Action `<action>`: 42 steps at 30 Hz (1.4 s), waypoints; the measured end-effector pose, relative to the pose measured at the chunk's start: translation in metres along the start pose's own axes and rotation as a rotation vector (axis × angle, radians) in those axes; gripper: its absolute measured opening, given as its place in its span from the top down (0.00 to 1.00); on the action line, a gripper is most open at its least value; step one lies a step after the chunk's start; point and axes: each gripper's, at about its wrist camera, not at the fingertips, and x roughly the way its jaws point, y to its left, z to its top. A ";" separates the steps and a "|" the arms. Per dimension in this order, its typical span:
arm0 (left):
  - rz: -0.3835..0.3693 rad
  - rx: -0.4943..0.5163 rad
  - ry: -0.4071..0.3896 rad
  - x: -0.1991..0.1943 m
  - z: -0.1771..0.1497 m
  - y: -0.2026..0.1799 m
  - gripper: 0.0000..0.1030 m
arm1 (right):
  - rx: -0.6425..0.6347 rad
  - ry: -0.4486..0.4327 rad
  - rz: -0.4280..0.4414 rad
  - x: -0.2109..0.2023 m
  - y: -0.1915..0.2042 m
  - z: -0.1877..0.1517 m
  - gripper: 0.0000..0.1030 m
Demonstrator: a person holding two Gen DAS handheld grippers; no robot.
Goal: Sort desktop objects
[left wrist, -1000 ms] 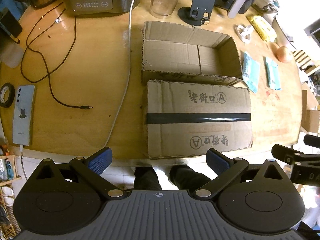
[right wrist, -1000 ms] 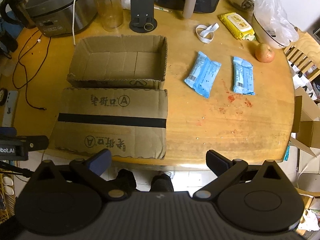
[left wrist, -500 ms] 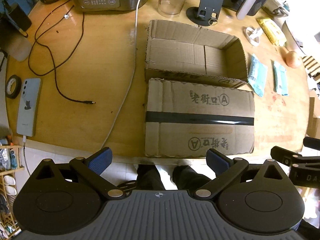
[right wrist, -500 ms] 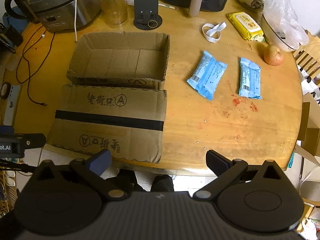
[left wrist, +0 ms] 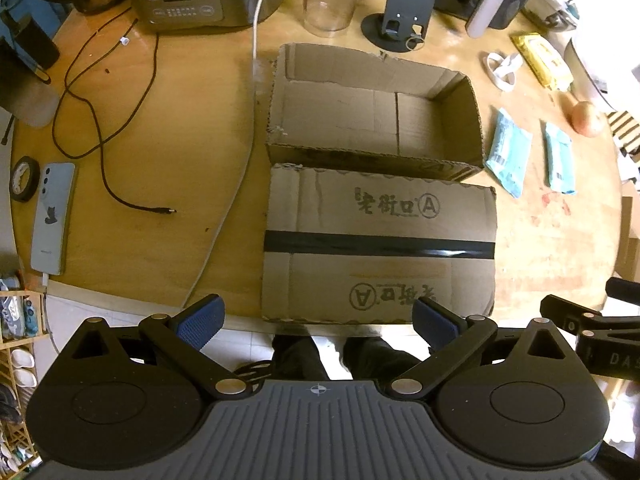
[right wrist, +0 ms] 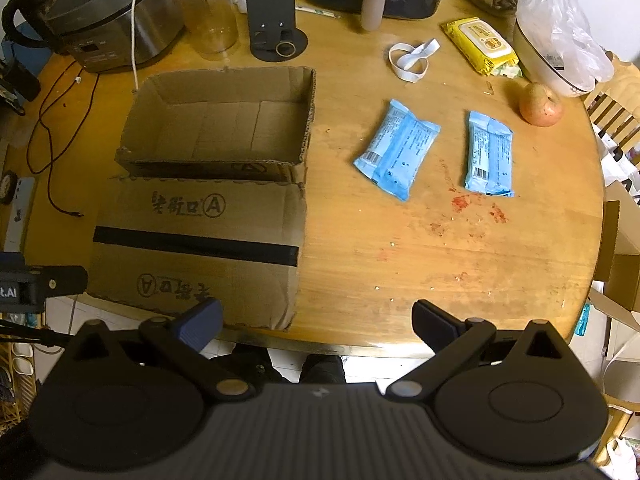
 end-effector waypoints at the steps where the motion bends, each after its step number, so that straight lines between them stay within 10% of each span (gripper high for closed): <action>1: 0.001 0.003 0.001 0.000 0.000 -0.002 0.00 | 0.001 0.001 0.001 0.000 -0.002 0.000 0.00; 42: 0.004 0.073 0.020 0.007 -0.001 -0.065 0.00 | 0.071 0.003 -0.019 -0.001 -0.066 -0.015 0.00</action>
